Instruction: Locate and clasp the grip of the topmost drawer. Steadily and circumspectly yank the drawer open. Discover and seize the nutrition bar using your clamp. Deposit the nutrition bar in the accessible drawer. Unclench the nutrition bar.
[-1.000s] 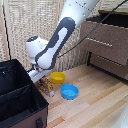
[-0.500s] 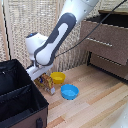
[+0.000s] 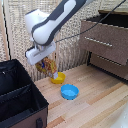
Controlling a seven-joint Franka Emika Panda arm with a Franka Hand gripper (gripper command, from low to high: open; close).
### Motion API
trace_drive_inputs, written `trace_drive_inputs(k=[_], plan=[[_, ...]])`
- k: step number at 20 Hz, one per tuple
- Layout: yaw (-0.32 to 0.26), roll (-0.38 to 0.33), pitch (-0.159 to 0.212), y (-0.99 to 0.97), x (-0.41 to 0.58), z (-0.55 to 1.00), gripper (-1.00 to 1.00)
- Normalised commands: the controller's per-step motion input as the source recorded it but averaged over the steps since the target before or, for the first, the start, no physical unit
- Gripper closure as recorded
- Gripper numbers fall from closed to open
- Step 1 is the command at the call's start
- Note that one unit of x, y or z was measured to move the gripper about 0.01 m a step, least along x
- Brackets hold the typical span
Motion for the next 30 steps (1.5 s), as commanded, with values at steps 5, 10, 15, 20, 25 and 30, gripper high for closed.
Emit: trace_drive_inputs(k=[5,10,15,20,25,30], plan=[[-0.159,0.034,0.092,-0.14,0.056,0.92,1.0],[-0.203,0.092,0.114,-0.25,0.043,0.77,1.0],[-0.189,0.093,0.13,-0.35,0.094,0.75,1.0],[-0.175,0.099,0.129,-0.35,0.154,0.74,1.0],[-0.148,0.089,0.112,-0.35,0.282,0.77,1.0],[-0.141,0.033,0.088,-0.42,0.378,0.91,1.0]])
